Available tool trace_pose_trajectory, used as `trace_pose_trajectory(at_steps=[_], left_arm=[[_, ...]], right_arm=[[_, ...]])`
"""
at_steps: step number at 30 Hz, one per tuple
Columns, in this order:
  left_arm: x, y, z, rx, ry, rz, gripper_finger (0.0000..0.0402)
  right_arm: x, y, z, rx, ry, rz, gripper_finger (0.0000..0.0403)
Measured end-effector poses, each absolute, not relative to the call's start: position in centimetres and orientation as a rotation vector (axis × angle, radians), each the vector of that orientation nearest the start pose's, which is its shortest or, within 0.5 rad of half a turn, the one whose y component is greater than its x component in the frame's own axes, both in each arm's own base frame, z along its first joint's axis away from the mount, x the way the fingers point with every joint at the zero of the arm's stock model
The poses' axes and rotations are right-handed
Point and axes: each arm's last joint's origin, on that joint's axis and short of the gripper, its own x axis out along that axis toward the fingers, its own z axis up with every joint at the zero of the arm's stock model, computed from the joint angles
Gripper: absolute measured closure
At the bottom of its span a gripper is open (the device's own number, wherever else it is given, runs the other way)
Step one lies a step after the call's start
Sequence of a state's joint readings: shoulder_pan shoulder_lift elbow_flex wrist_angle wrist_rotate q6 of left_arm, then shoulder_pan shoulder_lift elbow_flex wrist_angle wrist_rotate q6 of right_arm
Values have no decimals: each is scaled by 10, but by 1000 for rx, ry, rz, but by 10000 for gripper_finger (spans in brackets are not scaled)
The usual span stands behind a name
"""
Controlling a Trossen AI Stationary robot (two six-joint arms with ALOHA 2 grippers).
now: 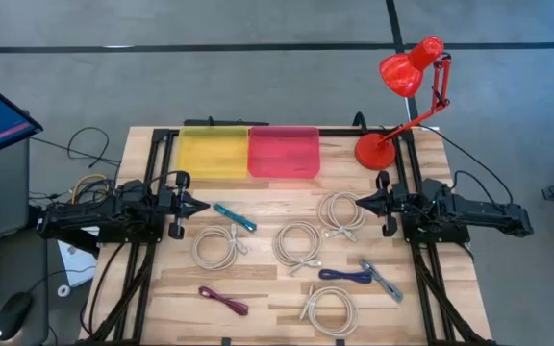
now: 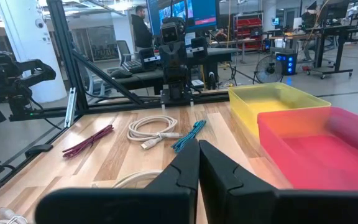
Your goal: Pick & Place USB Port
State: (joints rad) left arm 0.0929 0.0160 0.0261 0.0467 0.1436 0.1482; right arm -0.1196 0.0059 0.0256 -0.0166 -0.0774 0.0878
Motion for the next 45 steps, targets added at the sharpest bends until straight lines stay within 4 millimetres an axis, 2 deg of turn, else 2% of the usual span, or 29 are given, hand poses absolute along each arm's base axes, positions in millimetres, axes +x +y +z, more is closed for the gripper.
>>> trace_pose_trajectory(at_steps=[38, 45], left_arm=[[97, 5, 177, 157, -79, -45, 395], [96, 5, 178, 158, -86, -45, 395]], right_arm=[[96, -10, 170, 35, -4, -67, 403], [96, -10, 170, 152, -9, -67, 403]])
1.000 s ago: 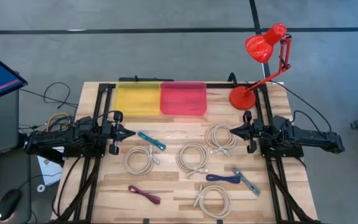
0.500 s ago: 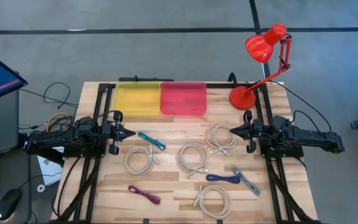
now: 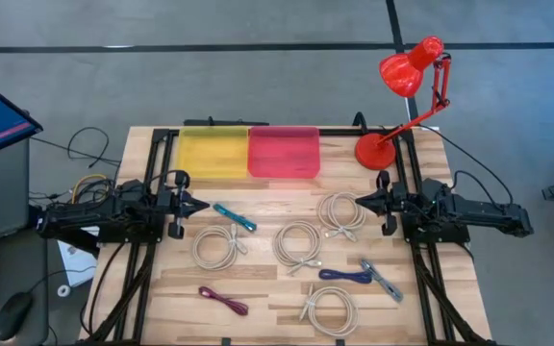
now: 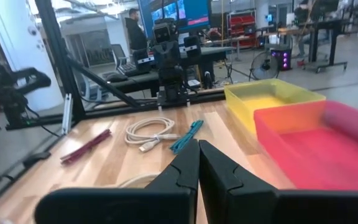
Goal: Pick & Place USB Port
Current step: Put the brown HDMI cable into the pink bin
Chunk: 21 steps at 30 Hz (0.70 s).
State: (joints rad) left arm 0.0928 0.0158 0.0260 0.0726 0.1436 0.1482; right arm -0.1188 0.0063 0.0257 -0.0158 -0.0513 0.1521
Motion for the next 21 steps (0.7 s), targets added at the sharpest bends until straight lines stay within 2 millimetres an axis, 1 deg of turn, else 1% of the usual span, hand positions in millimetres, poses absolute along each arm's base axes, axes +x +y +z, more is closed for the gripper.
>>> trace_pose_trajectory(at_steps=[9, 13, 16, 18, 21], left_arm=[[96, 5, 180, 138, -109, -44, 395], [96, 5, 185, 123, -158, -30, 395], [94, 6, 193, 11, -236, -3, 395], [93, 7, 197, -72, -269, 22, 395], [94, 8, 203, -145, -262, 47, 395]], right_arm=[[96, -10, 171, 151, -15, -67, 403], [95, -10, 180, 184, -114, -58, 403], [94, -10, 189, 240, -181, -46, 403], [92, -10, 196, 255, -175, -46, 403], [89, -10, 204, 310, -134, -86, 403]])
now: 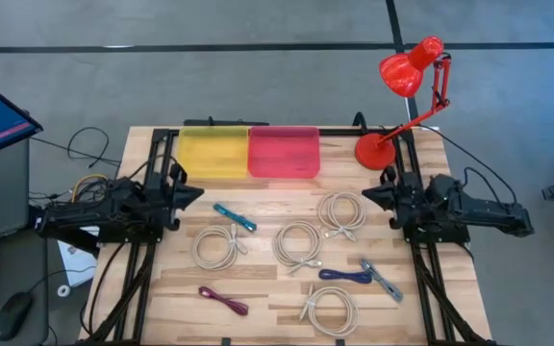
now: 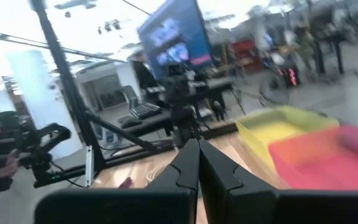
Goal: Pick & Place USB Port
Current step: Put the brown HDMI cable into the pink bin
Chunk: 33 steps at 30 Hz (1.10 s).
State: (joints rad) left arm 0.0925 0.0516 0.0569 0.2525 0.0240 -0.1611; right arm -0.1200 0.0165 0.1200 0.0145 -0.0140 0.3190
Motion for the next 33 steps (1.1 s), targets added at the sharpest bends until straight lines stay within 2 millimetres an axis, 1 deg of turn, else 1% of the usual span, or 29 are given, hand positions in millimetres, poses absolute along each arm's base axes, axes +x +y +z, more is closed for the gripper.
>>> trace_pose_trajectory(at_steps=[3, 5, 8, 13, 16, 20, 23, 25, 28, 30, 33], left_arm=[[100, 9, 214, -199, -227, 67, 395], [107, 10, 224, -210, -186, 87, 395], [124, 13, 239, -206, -109, 122, 396], [157, 17, 261, -139, -2, 174, 396], [169, 18, 275, -138, 64, 189, 396], [168, 19, 290, -136, 154, 222, 396], [161, 19, 304, -135, 124, 236, 396], [156, 18, 309, -136, 96, 235, 396], [149, 18, 306, -134, 133, 254, 396], [147, 19, 303, -131, 166, 277, 396], [147, 19, 302, -138, 173, 286, 396]], right_arm=[[85, -11, 217, 370, -88, -134, 403], [82, -11, 226, 396, -57, -166, 403], [80, -12, 241, 409, -21, -205, 403], [80, -14, 264, 415, 76, -284, 403], [81, -15, 279, 436, 147, -327, 403], [87, -16, 296, 429, 253, -368, 403], [92, -17, 308, 424, 319, -385, 403], [97, -17, 311, 418, 378, -404, 403], [106, -19, 308, 419, 481, -448, 403], [111, -20, 301, 431, 561, -482, 403], [116, -22, 290, 452, 673, -577, 403]])
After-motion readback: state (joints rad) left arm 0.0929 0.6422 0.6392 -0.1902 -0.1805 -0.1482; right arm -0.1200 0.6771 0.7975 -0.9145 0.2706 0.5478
